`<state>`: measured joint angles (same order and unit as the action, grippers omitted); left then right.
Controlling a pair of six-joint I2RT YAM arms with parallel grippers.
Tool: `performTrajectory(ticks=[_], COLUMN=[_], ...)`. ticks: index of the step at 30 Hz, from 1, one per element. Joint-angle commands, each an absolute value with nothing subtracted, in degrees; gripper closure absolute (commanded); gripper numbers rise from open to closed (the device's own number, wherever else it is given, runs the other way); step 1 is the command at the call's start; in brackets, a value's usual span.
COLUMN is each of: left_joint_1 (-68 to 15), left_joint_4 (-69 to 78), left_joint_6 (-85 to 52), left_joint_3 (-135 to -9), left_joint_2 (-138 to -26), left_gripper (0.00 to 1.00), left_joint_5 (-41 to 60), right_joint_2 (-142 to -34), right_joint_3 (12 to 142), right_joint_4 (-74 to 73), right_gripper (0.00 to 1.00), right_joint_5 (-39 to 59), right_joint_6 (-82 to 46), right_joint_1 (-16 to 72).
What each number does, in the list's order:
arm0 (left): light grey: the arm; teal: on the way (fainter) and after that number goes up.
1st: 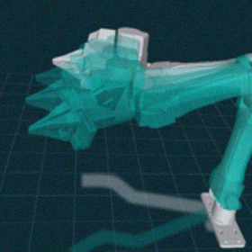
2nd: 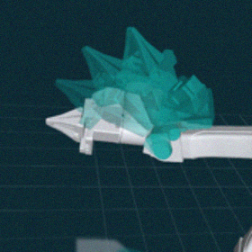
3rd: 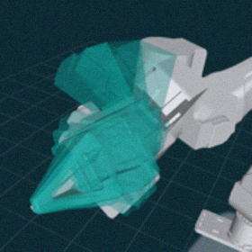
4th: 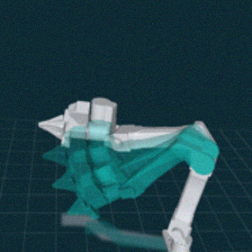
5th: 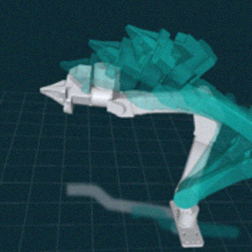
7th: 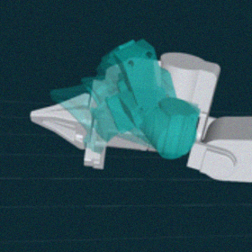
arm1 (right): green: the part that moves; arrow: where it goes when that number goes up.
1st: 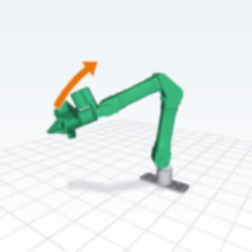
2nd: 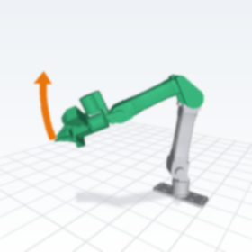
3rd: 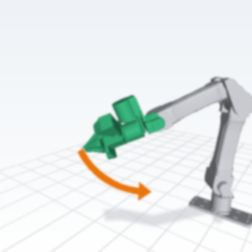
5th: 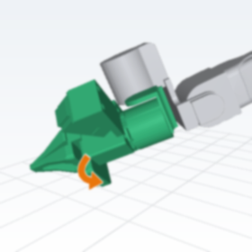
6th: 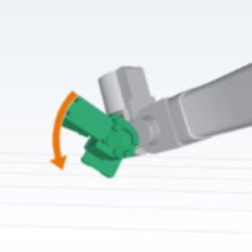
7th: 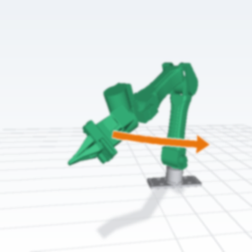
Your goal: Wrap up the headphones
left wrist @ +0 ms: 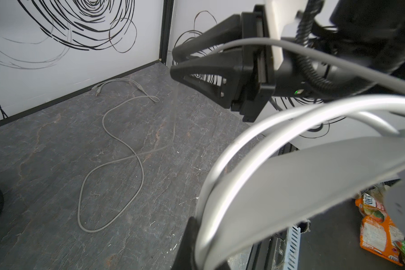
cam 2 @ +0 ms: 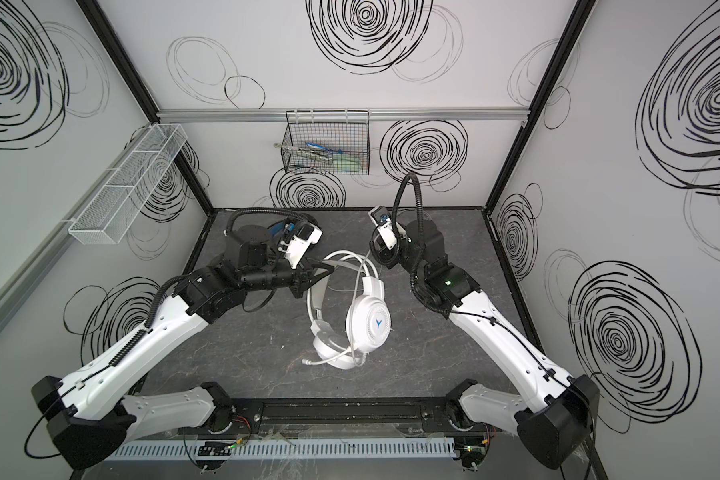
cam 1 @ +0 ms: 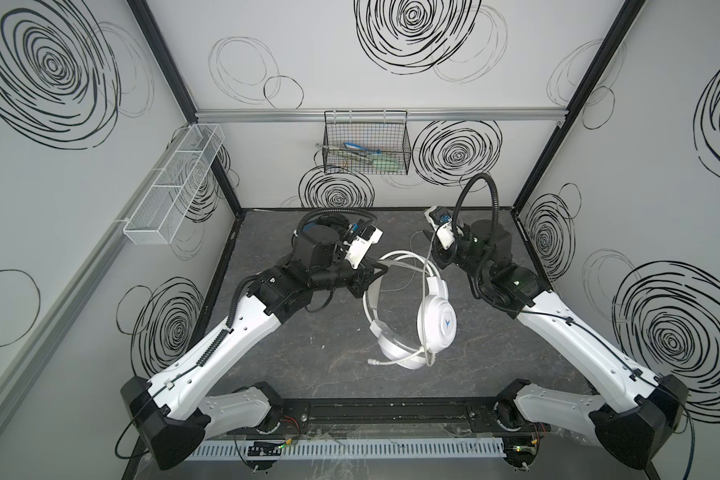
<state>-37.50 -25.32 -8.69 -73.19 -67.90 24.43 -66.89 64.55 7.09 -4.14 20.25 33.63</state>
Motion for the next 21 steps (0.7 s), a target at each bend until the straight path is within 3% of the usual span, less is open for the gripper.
performTrajectory(ticks=[1,15,21], left_joint_1=[-37.6,-37.8,-37.8], left_joint_4=[-19.3,-13.7,-11.6], left_joint_6=[-11.8,-17.3,-18.4], left_joint_3=[-76.9,-82.9,-82.9], left_joint_2=[-65.9,-65.3,-65.1], left_gripper=[1.00,1.00,1.00], left_joint_5=[27.5,22.3,21.6], right_joint_2=[-65.5,-66.4,-67.8], right_joint_3=[63.5,60.4,60.0], right_joint_4=[3.5,-2.6,-4.4], right_gripper=[0.73,0.71,0.80], right_joint_5=[-2.1,3.8,5.0], right_joint_6=[17.2,9.4,3.5], right_joint_1=[32.7,30.9,28.3])
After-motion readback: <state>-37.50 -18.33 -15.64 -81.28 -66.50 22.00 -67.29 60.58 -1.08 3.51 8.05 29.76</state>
